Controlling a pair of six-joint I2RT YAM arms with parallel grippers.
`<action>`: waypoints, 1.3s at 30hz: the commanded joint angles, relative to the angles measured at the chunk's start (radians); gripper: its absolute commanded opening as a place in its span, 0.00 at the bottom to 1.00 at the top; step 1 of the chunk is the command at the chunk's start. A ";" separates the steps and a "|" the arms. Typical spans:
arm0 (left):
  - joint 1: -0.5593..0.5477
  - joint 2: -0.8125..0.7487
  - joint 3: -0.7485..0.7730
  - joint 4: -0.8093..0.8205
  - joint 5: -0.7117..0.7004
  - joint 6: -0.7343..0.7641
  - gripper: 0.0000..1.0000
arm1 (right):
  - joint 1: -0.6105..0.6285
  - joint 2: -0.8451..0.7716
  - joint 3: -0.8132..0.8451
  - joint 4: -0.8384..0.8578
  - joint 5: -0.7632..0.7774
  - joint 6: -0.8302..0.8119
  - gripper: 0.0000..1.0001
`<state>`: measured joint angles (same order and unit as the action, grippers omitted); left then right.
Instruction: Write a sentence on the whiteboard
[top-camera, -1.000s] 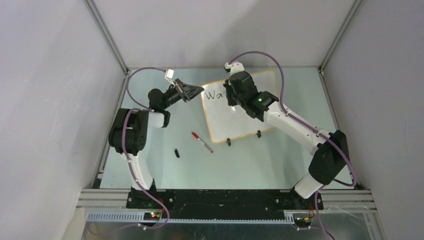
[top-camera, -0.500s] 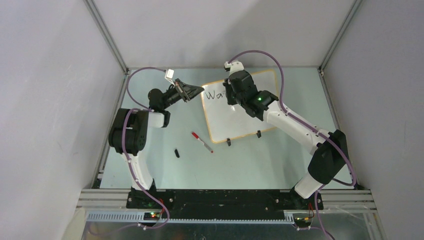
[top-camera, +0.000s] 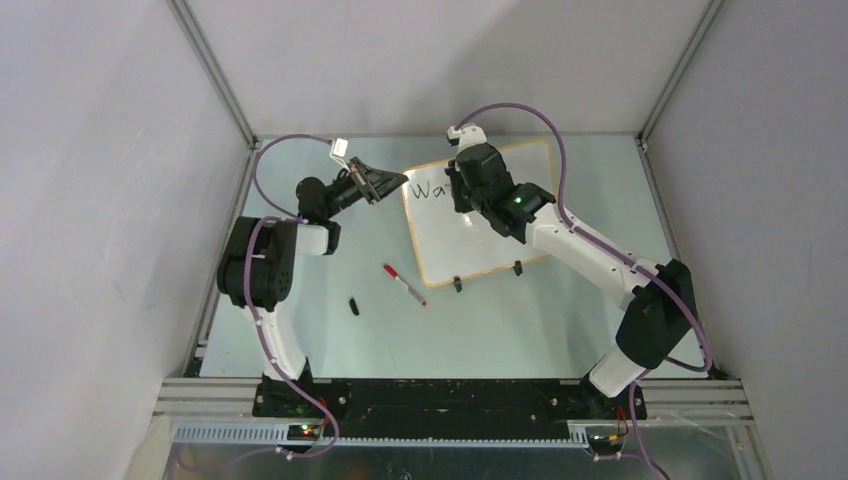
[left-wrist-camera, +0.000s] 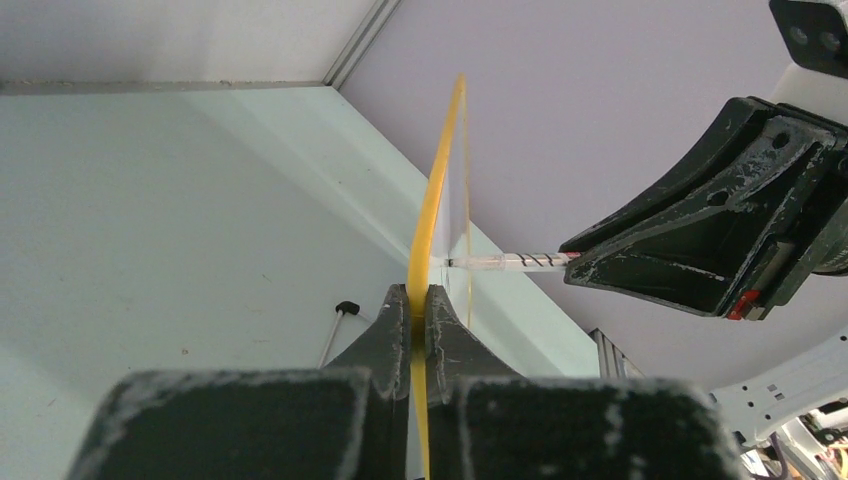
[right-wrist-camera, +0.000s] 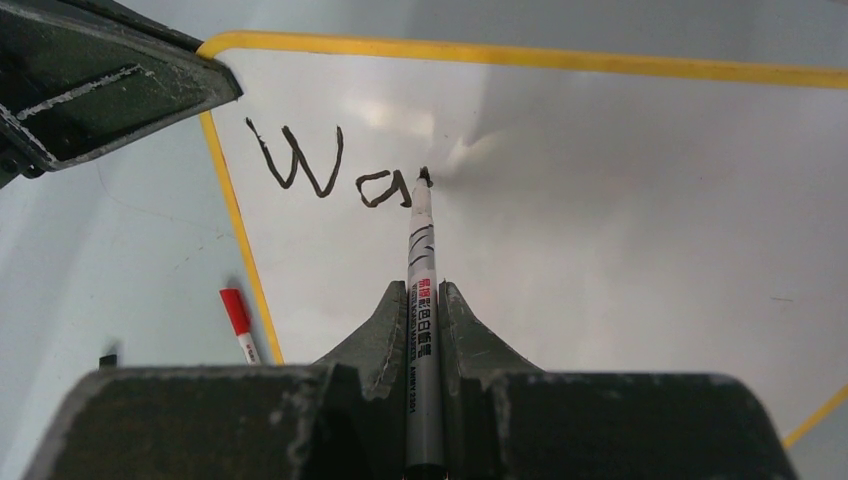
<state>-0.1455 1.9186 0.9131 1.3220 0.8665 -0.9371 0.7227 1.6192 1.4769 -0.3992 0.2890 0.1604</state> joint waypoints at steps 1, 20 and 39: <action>-0.008 -0.024 0.013 0.000 0.033 0.069 0.00 | 0.009 -0.031 -0.013 -0.019 0.031 -0.001 0.00; -0.008 -0.024 0.013 -0.002 0.034 0.071 0.00 | 0.027 -0.038 -0.016 -0.026 0.053 -0.009 0.00; -0.009 -0.024 0.015 -0.002 0.035 0.072 0.00 | 0.004 0.009 0.060 -0.043 0.045 -0.008 0.00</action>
<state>-0.1455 1.9167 0.9131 1.3212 0.8677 -0.9337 0.7338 1.6207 1.4937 -0.4480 0.3180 0.1589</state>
